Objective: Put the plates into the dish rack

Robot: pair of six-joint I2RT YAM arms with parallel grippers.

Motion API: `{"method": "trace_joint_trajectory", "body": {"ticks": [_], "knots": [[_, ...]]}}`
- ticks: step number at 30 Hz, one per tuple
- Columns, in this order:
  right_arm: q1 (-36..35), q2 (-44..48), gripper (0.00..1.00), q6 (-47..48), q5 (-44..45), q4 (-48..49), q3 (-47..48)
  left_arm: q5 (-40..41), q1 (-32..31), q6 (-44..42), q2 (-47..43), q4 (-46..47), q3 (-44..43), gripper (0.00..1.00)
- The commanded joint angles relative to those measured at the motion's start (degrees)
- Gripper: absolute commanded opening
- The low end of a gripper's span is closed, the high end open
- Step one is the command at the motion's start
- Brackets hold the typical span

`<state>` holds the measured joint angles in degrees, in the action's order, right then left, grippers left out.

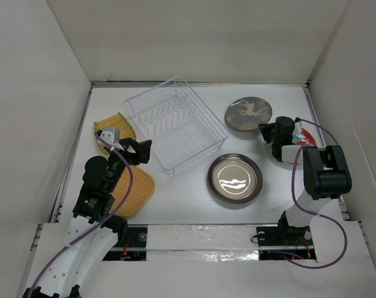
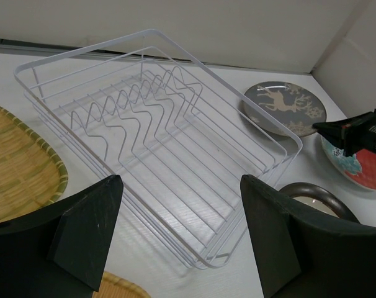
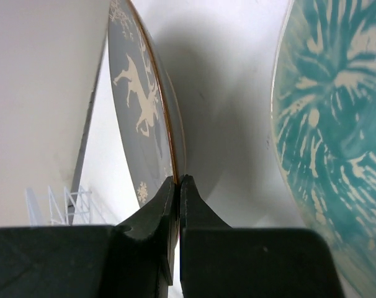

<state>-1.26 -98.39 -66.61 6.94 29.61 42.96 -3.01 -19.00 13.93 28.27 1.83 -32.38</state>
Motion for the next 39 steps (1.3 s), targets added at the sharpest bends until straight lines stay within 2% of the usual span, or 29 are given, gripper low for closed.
{"method": "trace_joint_trajectory", "body": {"ticks": [1, 9, 12, 15, 20, 25, 34, 39], "knots": [[2.13, 7.41, 0.0, 5.26, -4.47, 18.8, -0.94, -0.51, -0.16, -0.92, 0.03, 1.51, -2.25, 0.74], [5.91, 10.41, 0.0, 4.82, -13.79, 27.96, -4.55, -0.77, -0.16, -0.93, 0.82, 1.69, -2.16, 0.73], [6.44, 12.42, 0.0, 5.08, -16.95, 27.09, -3.59, -0.77, -0.16, -0.93, 0.99, 1.78, -2.16, 0.73], [6.44, 16.28, 0.0, 8.23, -18.19, 21.92, -0.61, -0.86, -0.16, -0.84, 1.26, 1.87, -2.16, 0.73], [1.97, 19.72, 0.0, 14.04, -19.07, 9.87, 9.57, -0.95, -0.16, -0.84, 1.52, 2.04, -2.16, 0.73], [-4.45, 17.1, 0.0, 21.16, -15.39, -0.05, 20.21, -0.95, -0.16, -0.84, 1.26, 1.96, -2.07, 0.73], [-13.15, 3.04, 0.0, 29.78, -10.55, -10.34, 42.61, -0.6, -0.16, -0.93, 0.99, 1.69, -2.16, 0.73], [-16.4, -3.2, 0.0, 34.34, -7.29, -14.66, 51.51, -0.51, -0.16, -0.93, 0.82, 1.69, -2.16, 0.73]]}}
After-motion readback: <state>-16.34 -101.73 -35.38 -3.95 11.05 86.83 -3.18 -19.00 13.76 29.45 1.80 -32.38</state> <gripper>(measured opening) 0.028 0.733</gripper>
